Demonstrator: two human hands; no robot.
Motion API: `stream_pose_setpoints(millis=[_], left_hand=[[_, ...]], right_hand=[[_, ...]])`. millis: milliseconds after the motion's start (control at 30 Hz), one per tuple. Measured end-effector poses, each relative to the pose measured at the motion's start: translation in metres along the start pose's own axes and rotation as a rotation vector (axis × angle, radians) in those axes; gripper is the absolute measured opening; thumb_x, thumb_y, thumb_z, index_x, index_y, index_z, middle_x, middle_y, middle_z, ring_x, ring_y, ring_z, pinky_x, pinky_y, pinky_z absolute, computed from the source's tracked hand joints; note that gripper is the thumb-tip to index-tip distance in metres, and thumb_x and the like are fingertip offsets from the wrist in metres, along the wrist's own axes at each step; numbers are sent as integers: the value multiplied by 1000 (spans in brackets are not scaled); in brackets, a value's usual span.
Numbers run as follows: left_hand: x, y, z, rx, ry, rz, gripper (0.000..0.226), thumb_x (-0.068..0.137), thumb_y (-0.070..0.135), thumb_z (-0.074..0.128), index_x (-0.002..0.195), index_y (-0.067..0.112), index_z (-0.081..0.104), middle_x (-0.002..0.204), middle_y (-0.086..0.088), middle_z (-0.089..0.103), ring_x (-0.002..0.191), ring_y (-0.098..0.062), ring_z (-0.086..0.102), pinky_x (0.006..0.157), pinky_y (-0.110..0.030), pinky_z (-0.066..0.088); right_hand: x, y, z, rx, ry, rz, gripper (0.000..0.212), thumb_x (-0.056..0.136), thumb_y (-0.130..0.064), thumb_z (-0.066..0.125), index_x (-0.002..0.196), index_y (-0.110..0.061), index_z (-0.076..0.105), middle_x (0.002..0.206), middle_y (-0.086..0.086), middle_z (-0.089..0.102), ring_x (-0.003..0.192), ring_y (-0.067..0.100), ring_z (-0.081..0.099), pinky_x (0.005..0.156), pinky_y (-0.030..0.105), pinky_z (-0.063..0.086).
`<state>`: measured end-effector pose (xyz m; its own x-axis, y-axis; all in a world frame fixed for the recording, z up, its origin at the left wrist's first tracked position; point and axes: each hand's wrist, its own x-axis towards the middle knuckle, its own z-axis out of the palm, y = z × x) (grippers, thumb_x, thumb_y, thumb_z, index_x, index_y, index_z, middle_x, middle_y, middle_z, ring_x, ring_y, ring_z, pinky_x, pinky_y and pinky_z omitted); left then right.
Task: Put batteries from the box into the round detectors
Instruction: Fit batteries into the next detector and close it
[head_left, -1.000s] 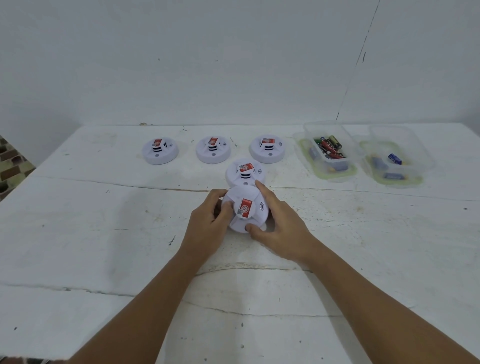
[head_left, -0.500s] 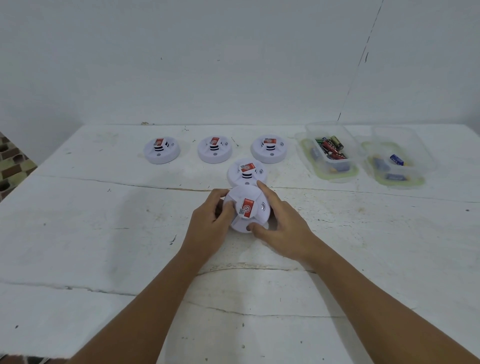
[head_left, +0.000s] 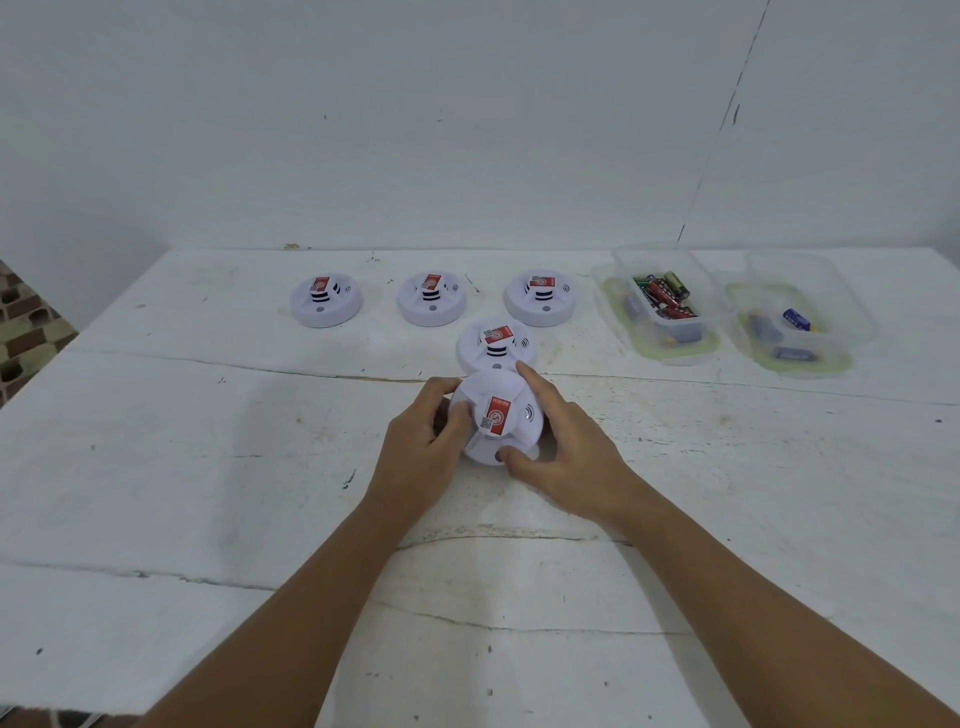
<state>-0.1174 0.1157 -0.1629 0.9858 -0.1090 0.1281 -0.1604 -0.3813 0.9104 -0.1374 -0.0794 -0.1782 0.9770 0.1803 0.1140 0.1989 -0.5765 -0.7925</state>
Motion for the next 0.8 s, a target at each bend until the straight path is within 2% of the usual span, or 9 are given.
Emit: stream_pose_setpoints(millis=[200, 333, 467, 800], left_hand=[[0, 0, 0, -3, -5, -8, 17, 106, 29, 52, 118, 28, 64, 89, 1, 71, 73, -6, 63, 59, -17, 48], [0, -1, 0, 5, -4, -1, 18, 106, 28, 52, 119, 28, 64, 91, 5, 72, 82, -7, 67, 63, -18, 52], [-1, 1, 0, 1, -4, 12, 17, 106, 25, 52, 118, 26, 64, 85, 5, 68, 73, -1, 61, 60, -13, 45], [-2, 4, 0, -5, 0, 9, 18, 106, 25, 52, 118, 26, 65, 83, 6, 69, 68, 0, 60, 57, -11, 43]], right_hand=[[0, 1, 0, -11, 3, -4, 92, 82, -54, 66, 159, -51, 16, 137, -25, 56, 119, 9, 58, 95, 44, 54], [0, 2, 0, -14, -3, -7, 92, 83, -53, 66, 159, -50, 16, 137, -27, 55, 118, 8, 58, 95, 43, 54], [0, 2, 1, -16, -3, -5, 92, 82, -55, 66, 159, -51, 15, 139, -26, 55, 120, 10, 57, 97, 45, 53], [0, 3, -1, -18, -1, -4, 92, 82, -59, 64, 159, -51, 15, 134, -25, 57, 117, 8, 58, 95, 44, 53]])
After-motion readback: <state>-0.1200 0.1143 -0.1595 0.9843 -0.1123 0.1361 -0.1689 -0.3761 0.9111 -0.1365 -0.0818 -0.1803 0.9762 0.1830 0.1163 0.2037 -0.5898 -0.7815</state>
